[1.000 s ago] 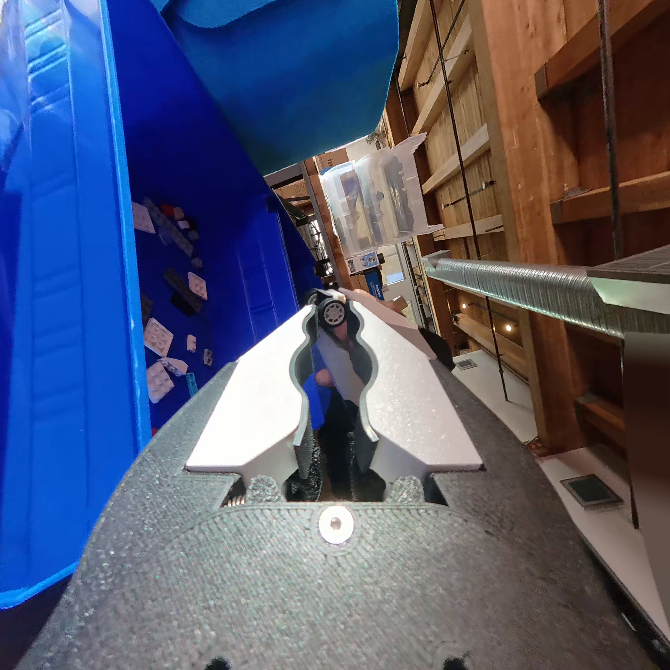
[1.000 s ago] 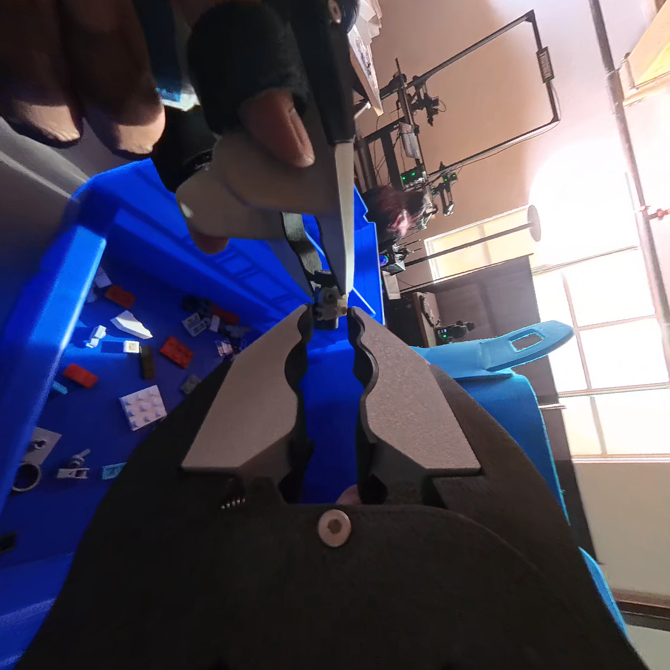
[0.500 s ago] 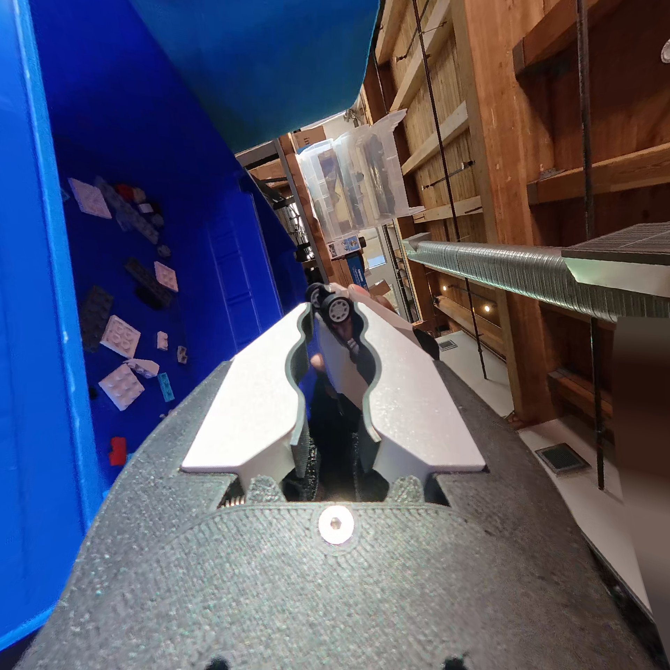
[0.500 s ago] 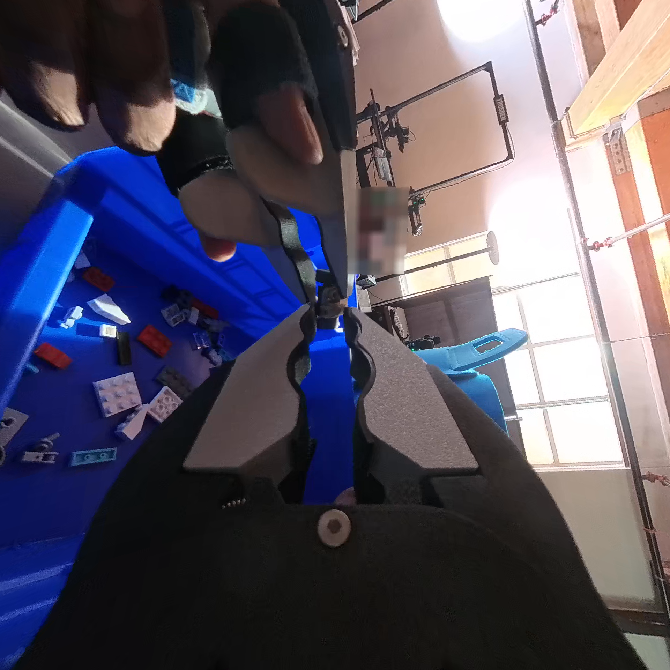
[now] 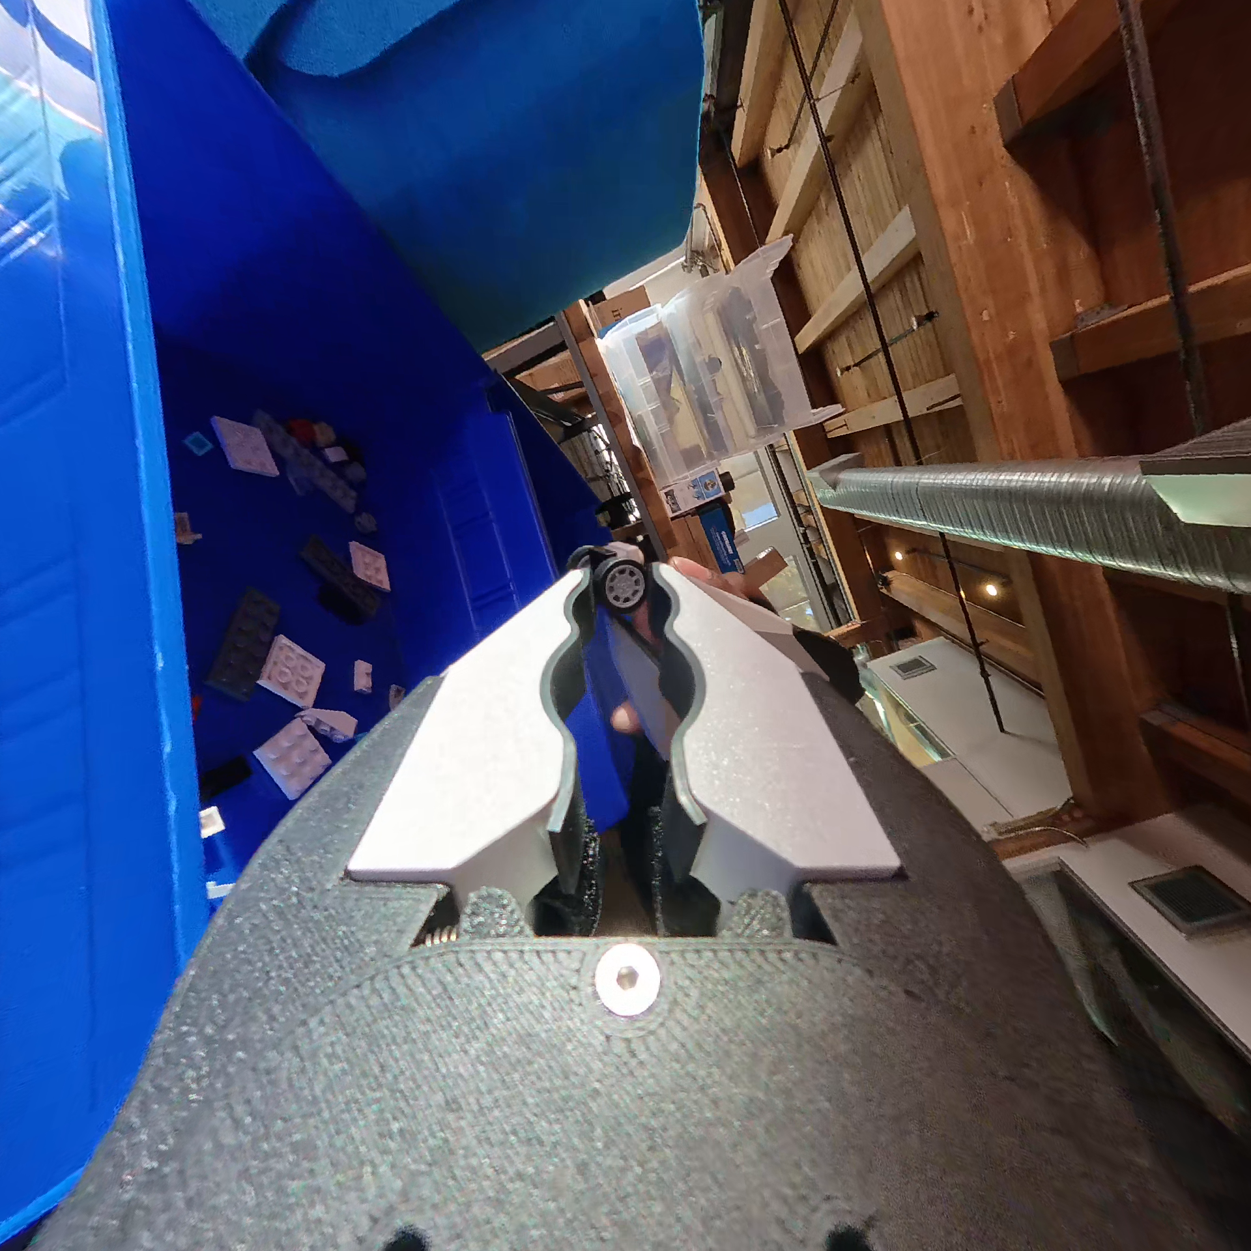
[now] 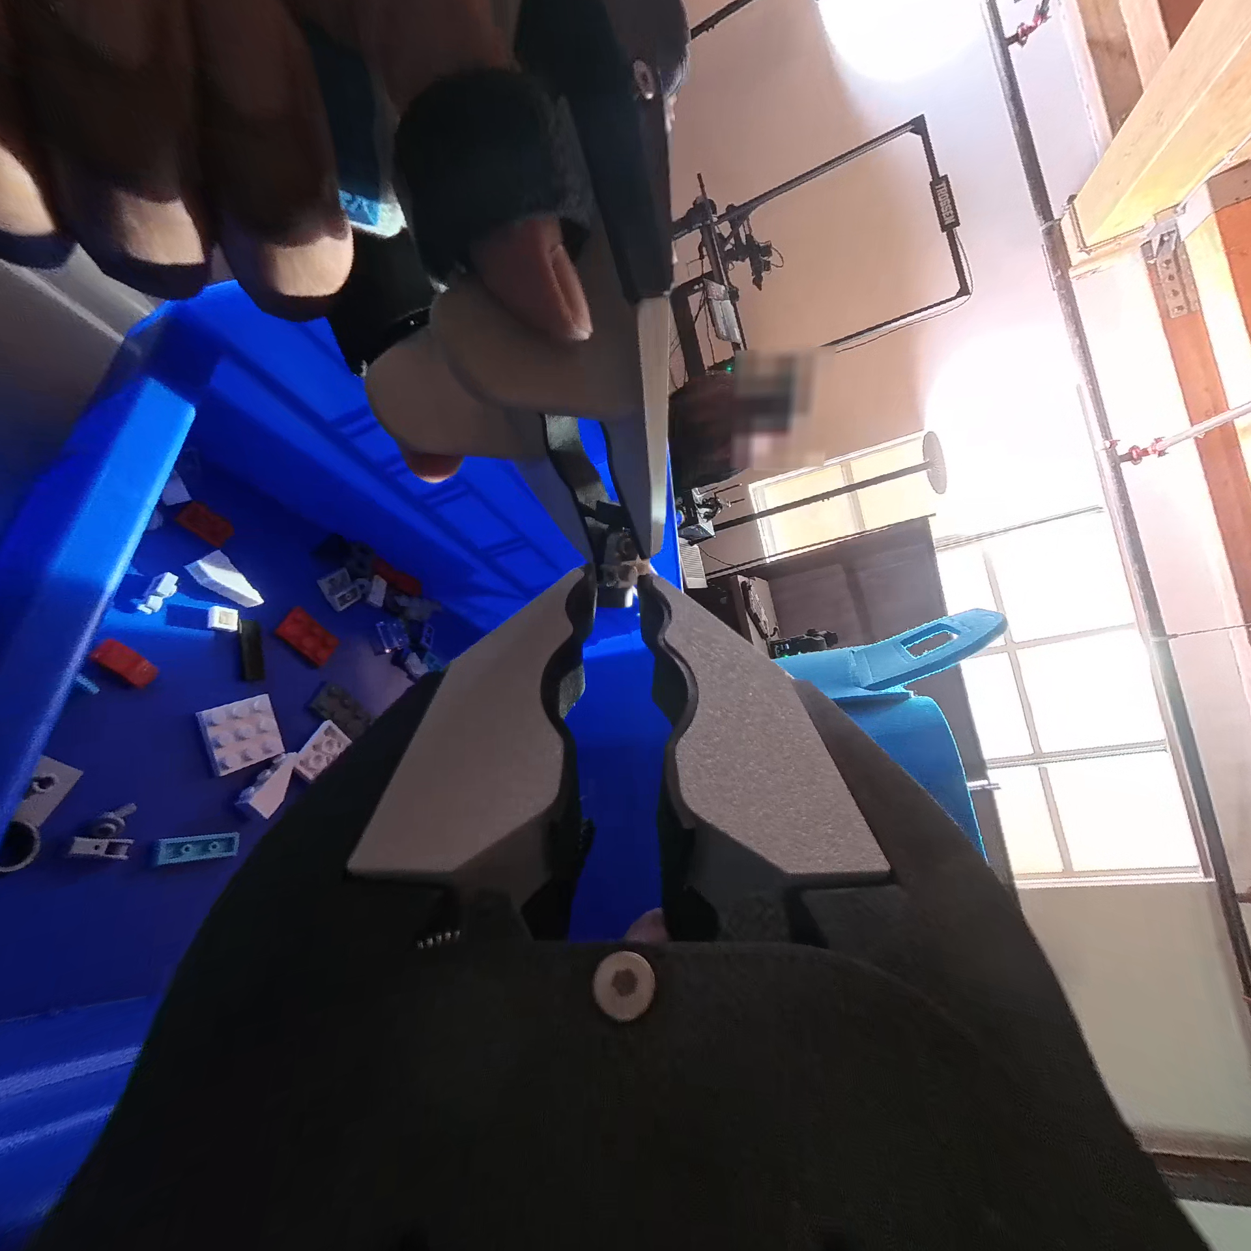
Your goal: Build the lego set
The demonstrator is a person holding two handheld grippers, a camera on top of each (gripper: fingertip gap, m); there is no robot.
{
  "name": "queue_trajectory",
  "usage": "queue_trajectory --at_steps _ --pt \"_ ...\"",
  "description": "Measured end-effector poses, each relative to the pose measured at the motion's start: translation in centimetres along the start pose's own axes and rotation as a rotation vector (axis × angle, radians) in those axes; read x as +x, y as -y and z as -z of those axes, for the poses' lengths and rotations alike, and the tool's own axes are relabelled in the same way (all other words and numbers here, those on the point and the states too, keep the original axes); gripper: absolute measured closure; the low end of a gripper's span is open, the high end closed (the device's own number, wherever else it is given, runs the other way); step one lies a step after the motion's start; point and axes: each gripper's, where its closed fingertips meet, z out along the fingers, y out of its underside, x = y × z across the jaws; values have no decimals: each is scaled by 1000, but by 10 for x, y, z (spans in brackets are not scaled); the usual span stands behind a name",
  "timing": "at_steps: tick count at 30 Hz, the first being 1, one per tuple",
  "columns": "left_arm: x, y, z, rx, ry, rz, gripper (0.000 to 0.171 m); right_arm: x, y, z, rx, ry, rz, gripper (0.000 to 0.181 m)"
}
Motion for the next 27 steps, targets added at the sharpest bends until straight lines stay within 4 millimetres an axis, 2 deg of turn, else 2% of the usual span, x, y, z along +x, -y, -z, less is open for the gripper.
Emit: queue_trajectory --at_steps 13,19,27 --pt "-3 -2 -2 15 23 -46 158 2 -3 -2 -2 34 -71 173" --pt "-1 -4 -4 18 25 -107 158 6 -5 1 33 137 -305 176" --pt "-4 -6 -5 24 41 -193 158 4 -8 2 51 244 -532 175"
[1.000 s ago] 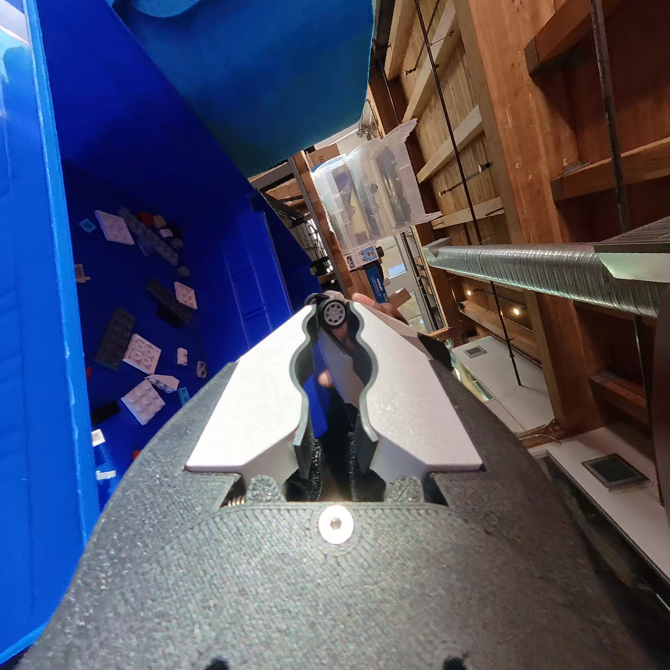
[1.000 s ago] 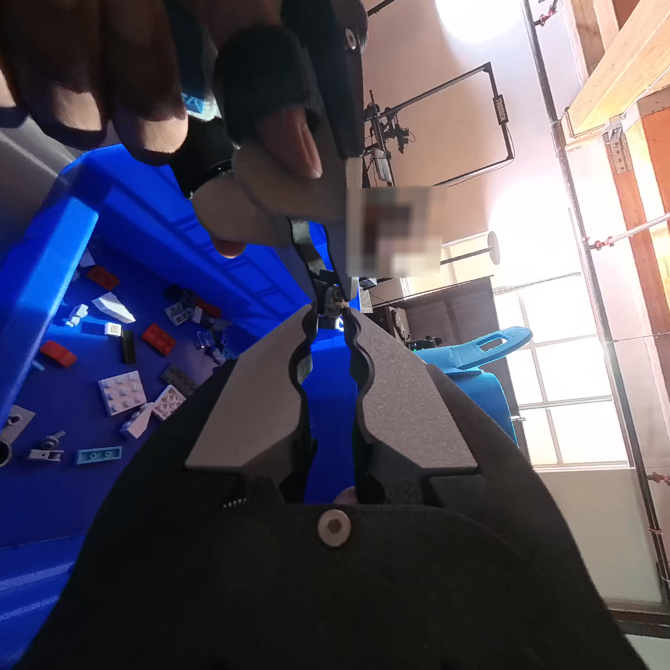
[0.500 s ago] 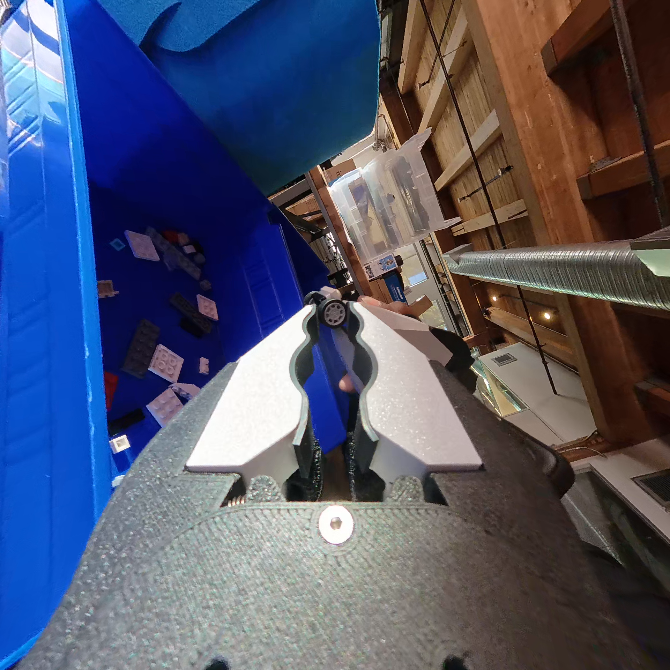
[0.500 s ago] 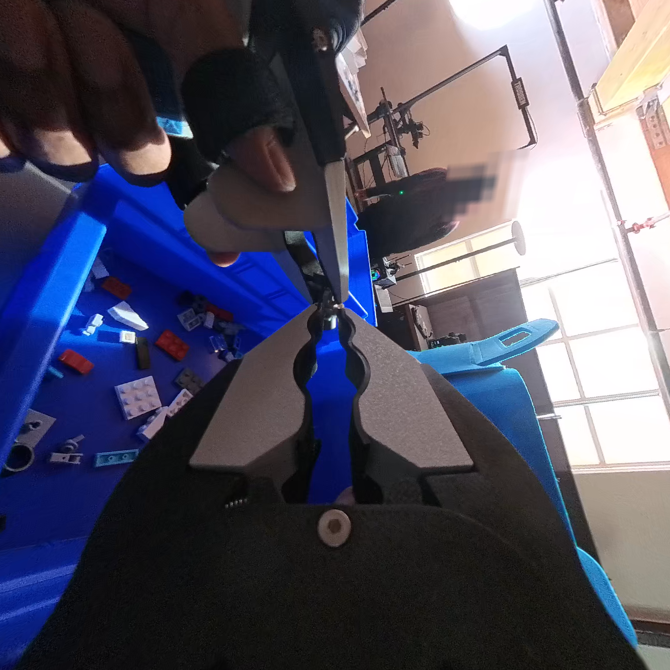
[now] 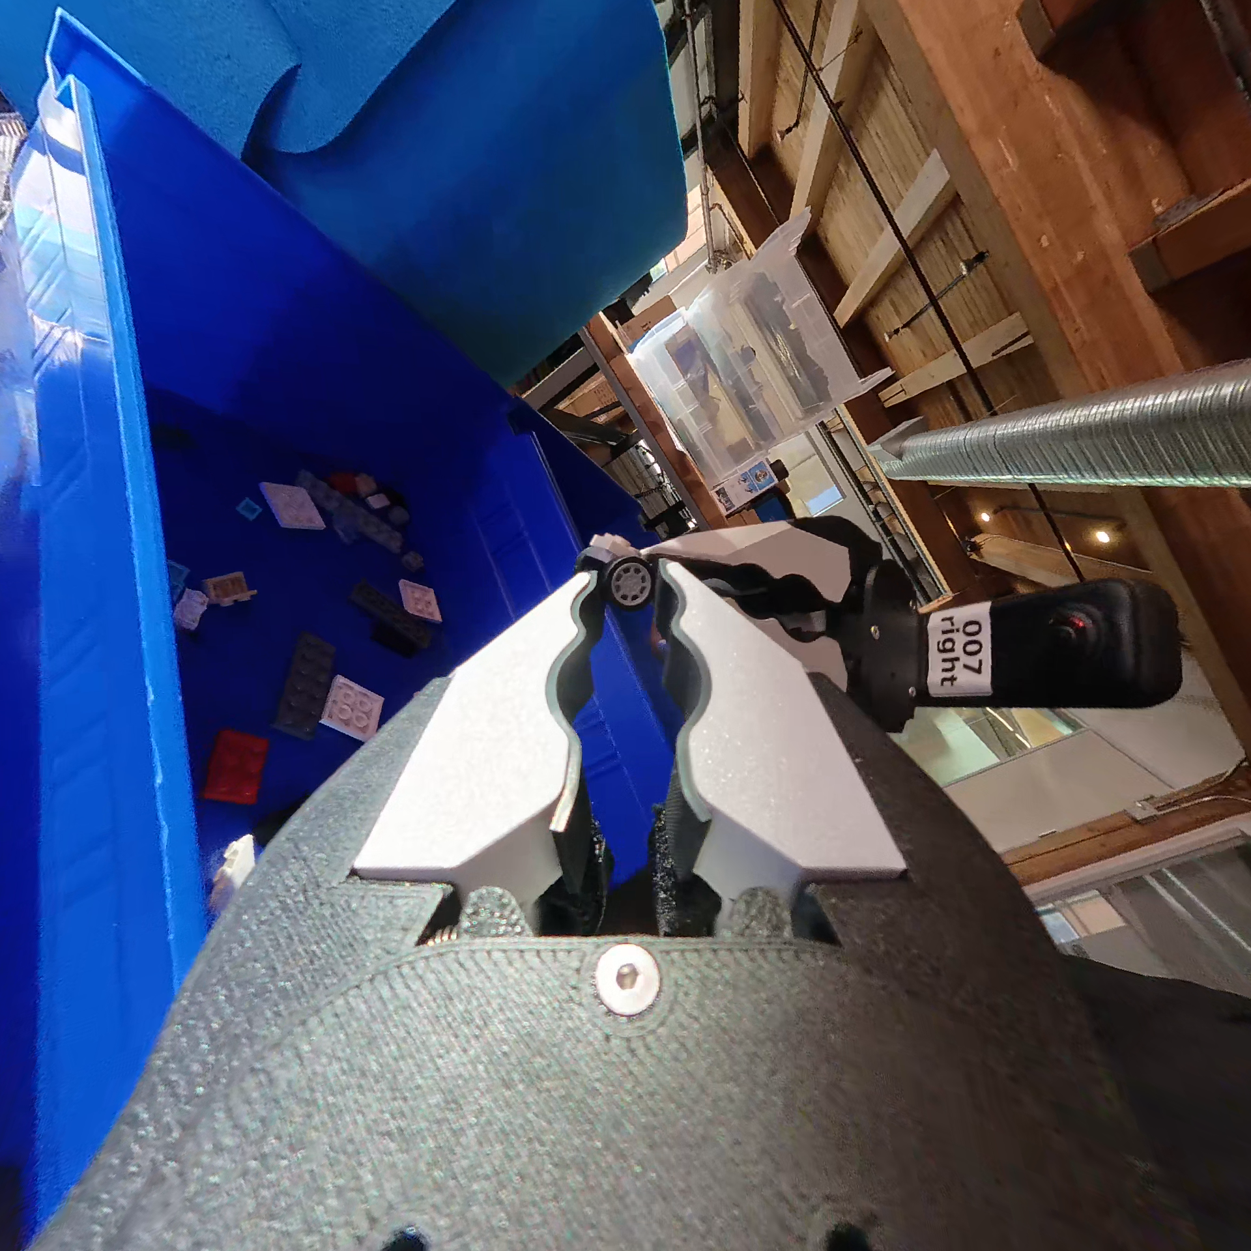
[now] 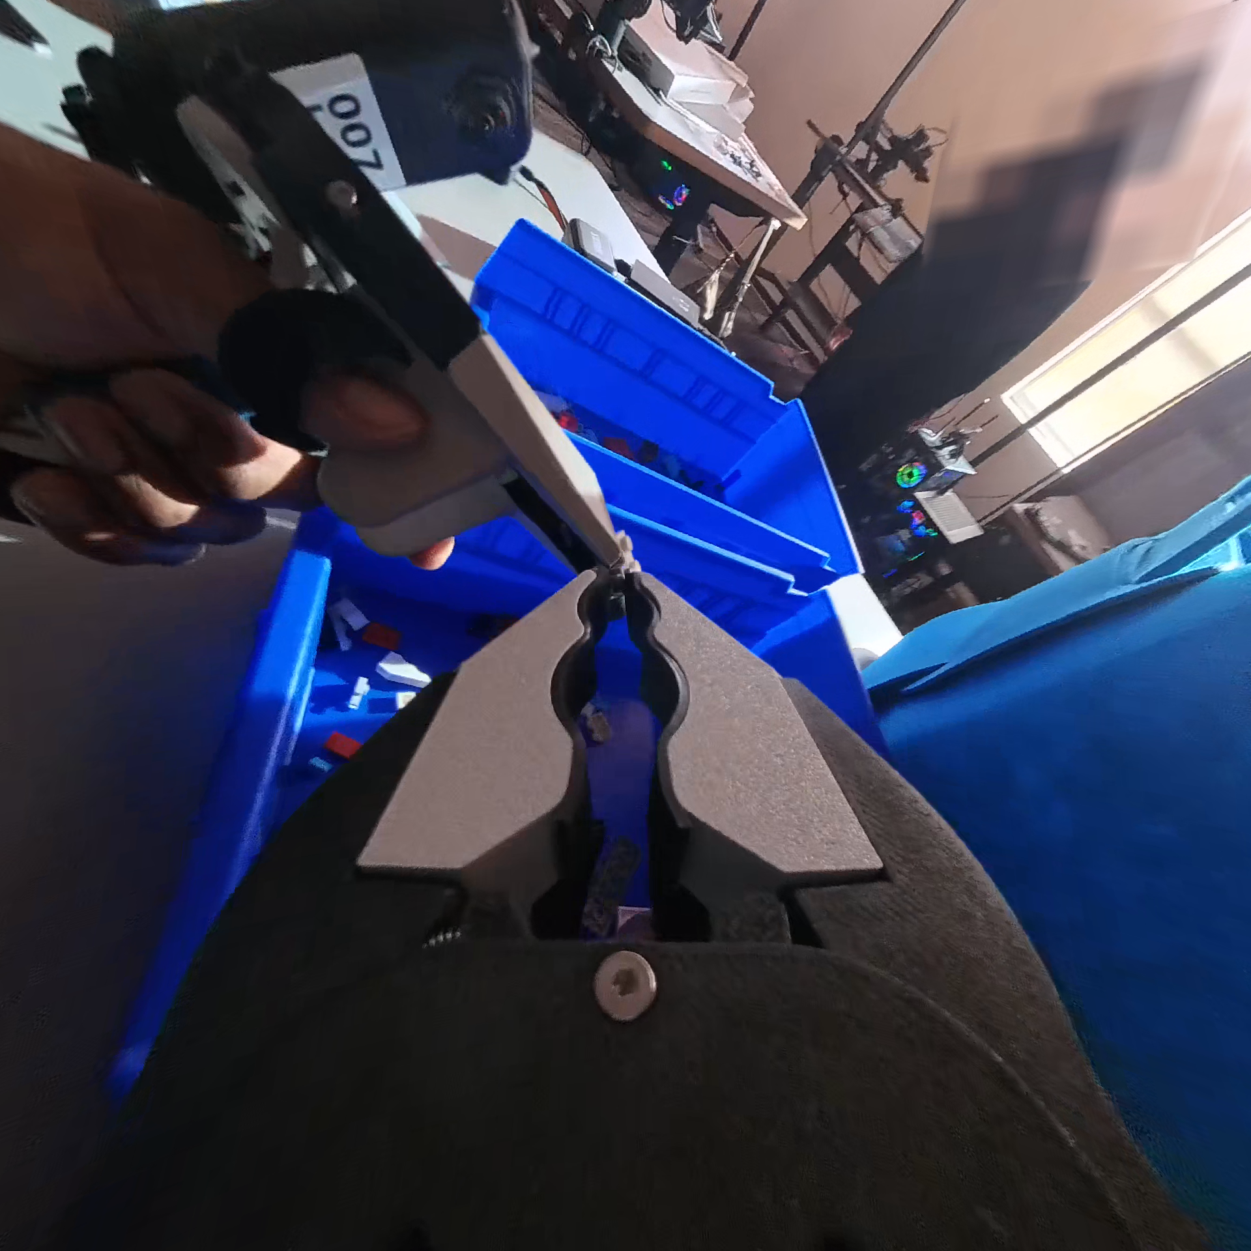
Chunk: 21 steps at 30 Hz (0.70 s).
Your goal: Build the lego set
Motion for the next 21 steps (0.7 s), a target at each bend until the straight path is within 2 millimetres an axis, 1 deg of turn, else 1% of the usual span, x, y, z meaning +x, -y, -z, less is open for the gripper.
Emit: queue_trajectory --at_steps 4,8,10,13,15,18,21 --pt "-3 -2 0 -3 19 -28 157 0 -3 0 -5 24 -48 177" --pt "-17 8 8 30 54 -32 157 14 -6 8 0 7 -117 177" --pt "-15 7 8 17 34 -20 158 17 -15 8 -47 -4 -99 177" --pt "-10 2 6 -12 -14 10 158 13 -31 1 -140 6 -72 176" --pt "-8 -1 5 -27 -41 14 158 9 -36 -1 -168 24 -57 174" --pt "-4 -8 4 -74 -58 -38 157 7 -34 0 -155 48 -42 162" --pt "-2 -14 4 -133 -38 -167 156 6 -27 4 -121 84 -41 155"
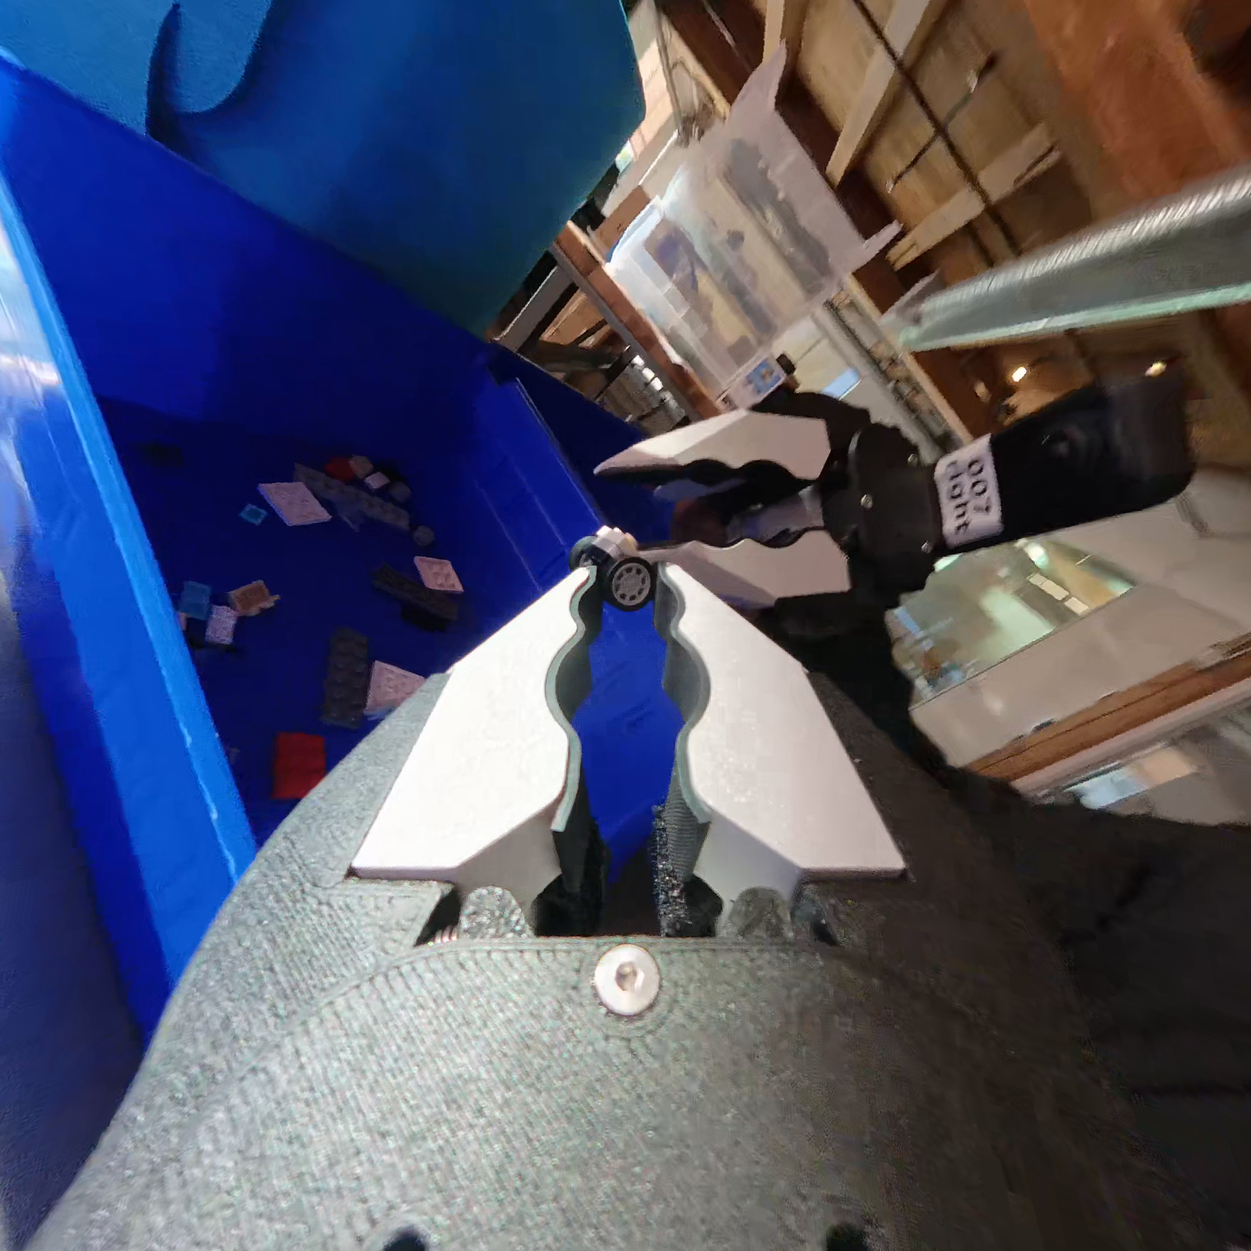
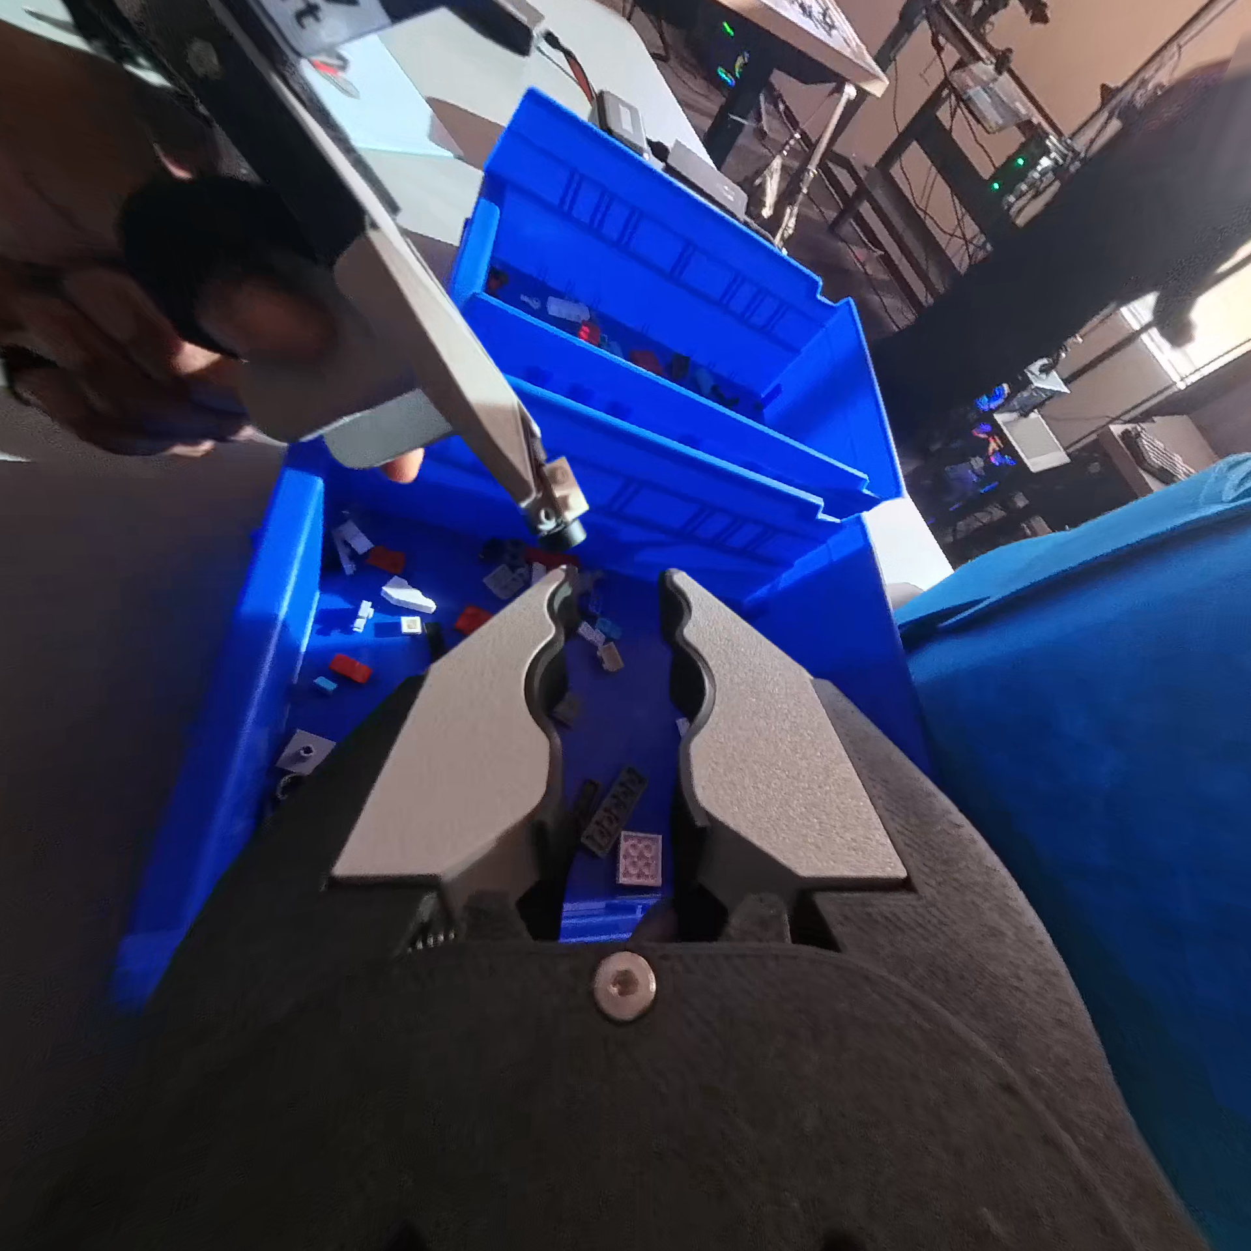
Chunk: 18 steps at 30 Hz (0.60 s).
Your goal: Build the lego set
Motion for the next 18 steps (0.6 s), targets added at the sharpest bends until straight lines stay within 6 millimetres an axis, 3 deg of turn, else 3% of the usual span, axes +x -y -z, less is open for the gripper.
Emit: queue_trajectory --at_steps 8,18 --pt "-2 -6 3 -148 132 -432 156 -14 13 10 70 137 22 158" --pt "-2 -23 3 -343 39 -496 156 -34 17 5 62 301 163 164"
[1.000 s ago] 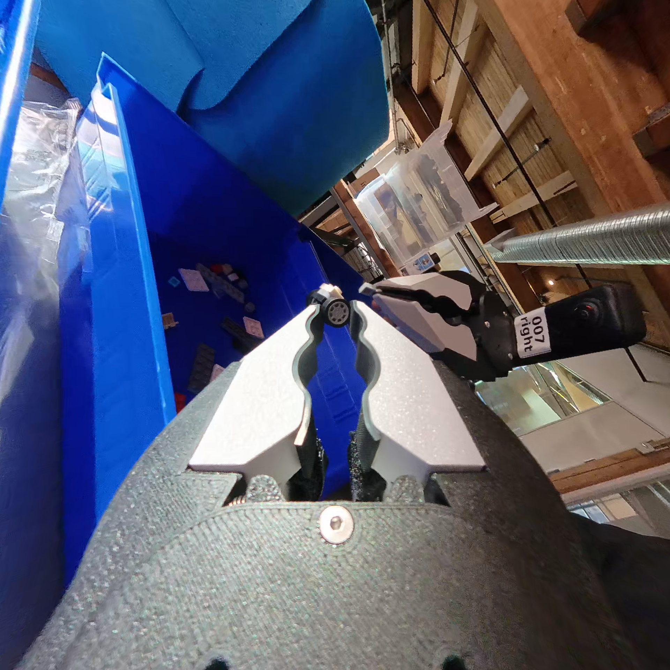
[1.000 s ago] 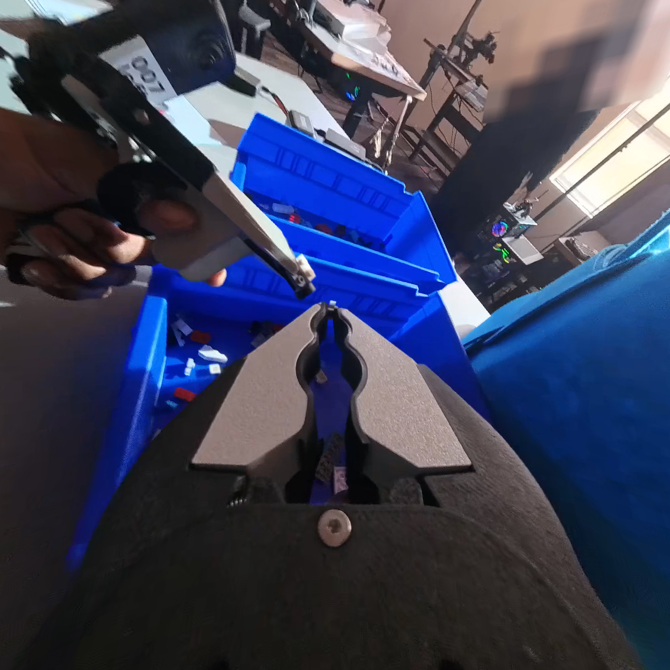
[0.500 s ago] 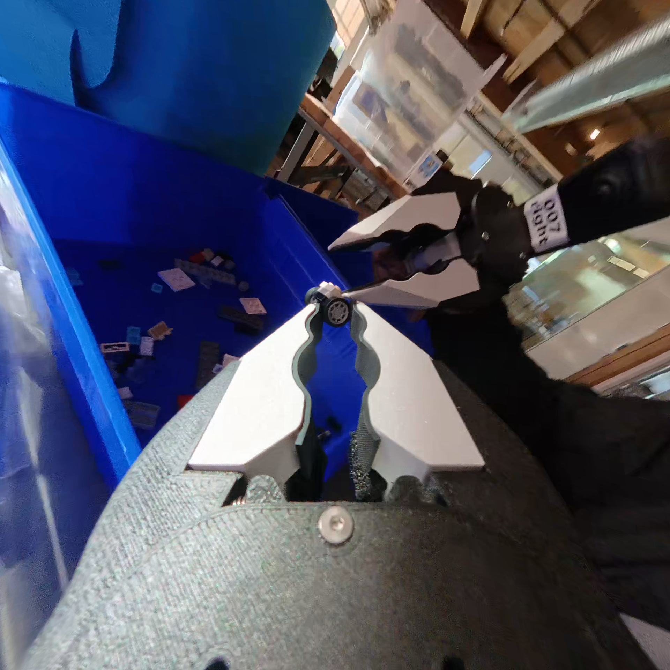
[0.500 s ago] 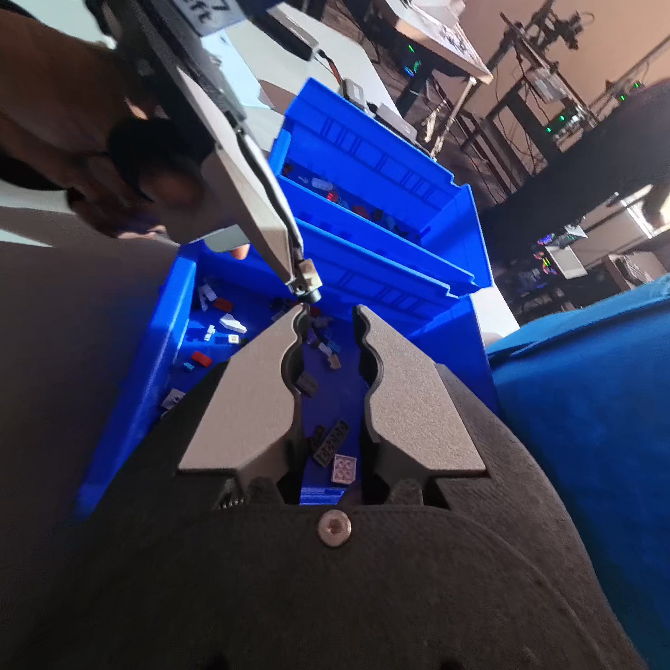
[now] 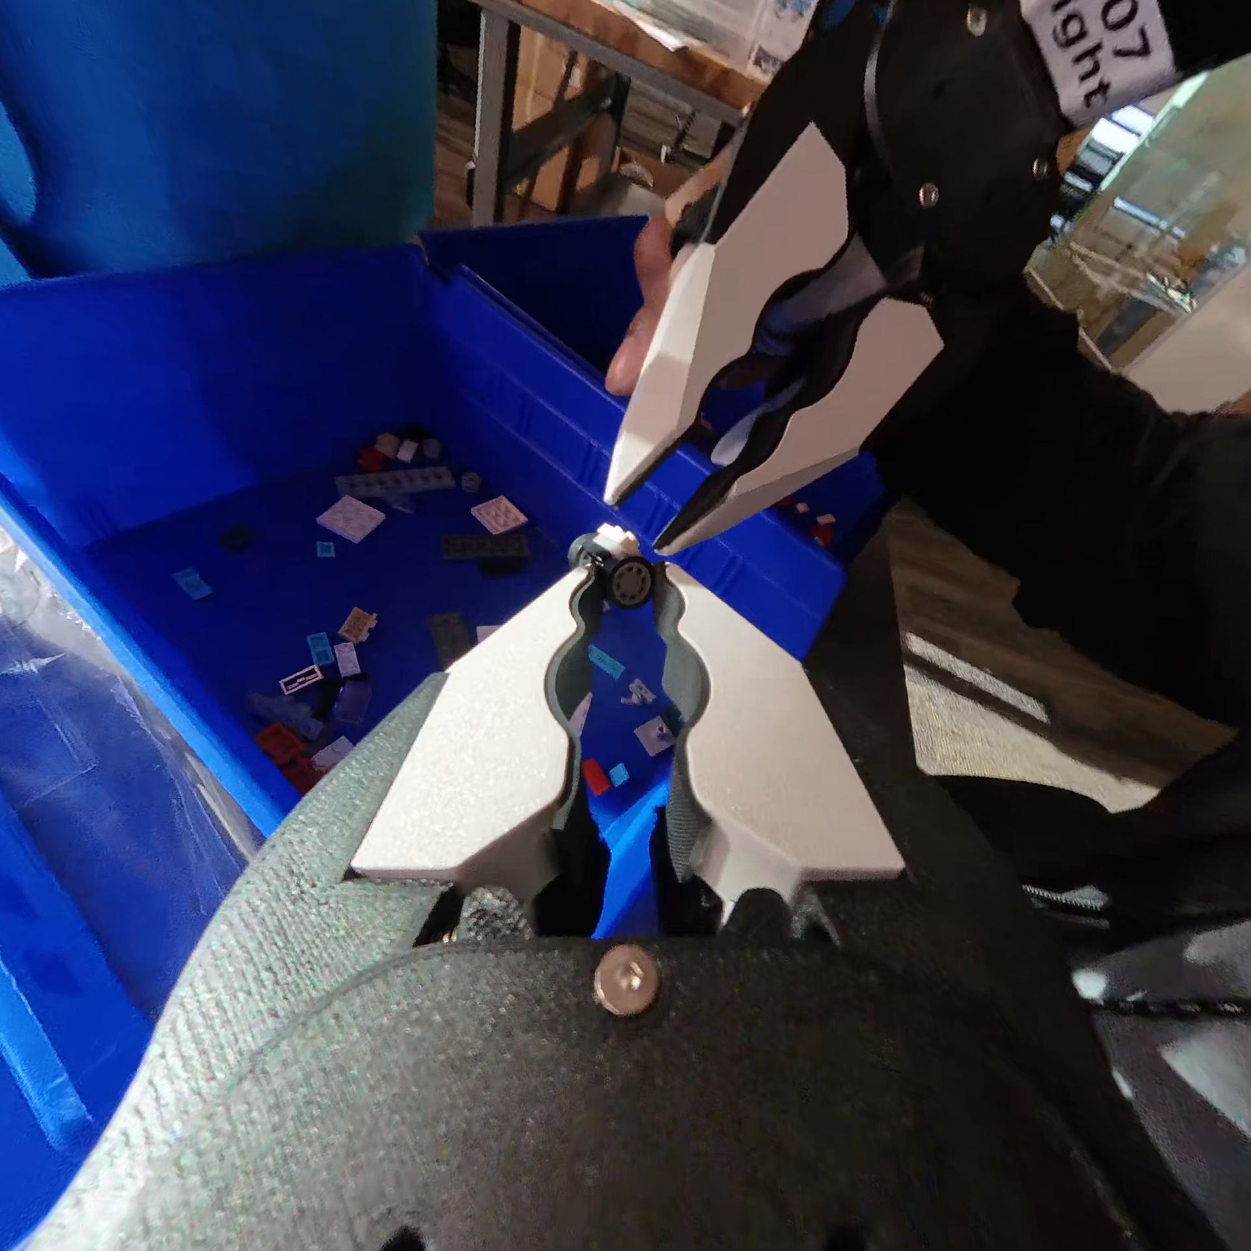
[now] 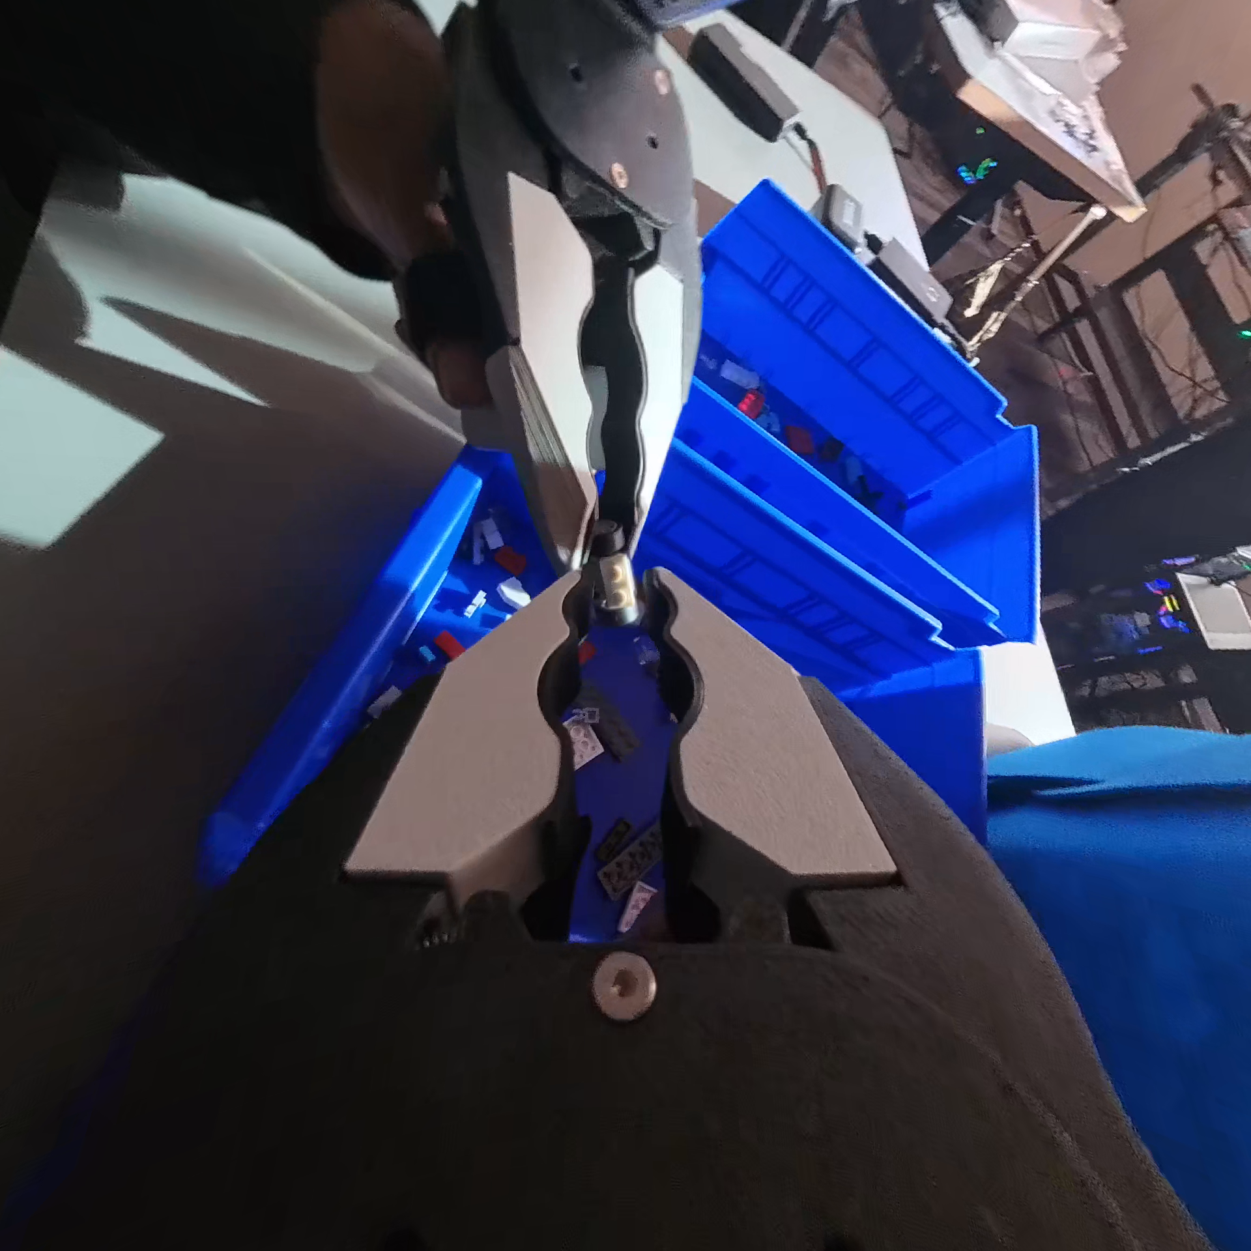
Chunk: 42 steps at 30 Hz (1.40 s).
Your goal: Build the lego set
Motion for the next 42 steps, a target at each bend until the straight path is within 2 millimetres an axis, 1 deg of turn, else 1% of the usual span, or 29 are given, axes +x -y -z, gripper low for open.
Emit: queue_trajectory --at_steps 7,14,18,24,30,31,32,33,35,37,40,42 --pt "0 -8 0 -87 10 -81 156 -9 -2 -10 -73 99 105 171" --pt "4 -14 0 -126 -10 -131 156 -17 -2 -11 -97 175 133 171" --pt "2 -16 0 -135 0 -140 156 -18 -4 -13 -116 185 130 171" --pt "1 -10 3 -71 -31 -27 156 -13 1 -11 -68 98 163 173" --pt "1 -9 1 -74 -28 9 156 -11 1 -9 -43 33 220 174" --pt "-2 -9 1 -76 -9 13 157 -12 -1 -8 -45 38 225 175" --pt "-13 -9 3 -82 48 5 157 -14 -4 -6 -53 52 232 179" --pt "-18 -6 7 -65 57 9 157 -15 -6 -4 -54 55 228 180" --pt "-16 0 11 -34 6 52 156 -11 -7 -1 -41 27 218 179" --pt "-19 -1 11 -46 30 38 156 -8 -10 -1 -42 11 197 179" --pt "-18 0 9 -38 31 47 156 0 -18 -4 -69 -42 182 179" --pt "-15 1 8 -23 10 68 156 6 -20 -5 -66 -92 169 179"
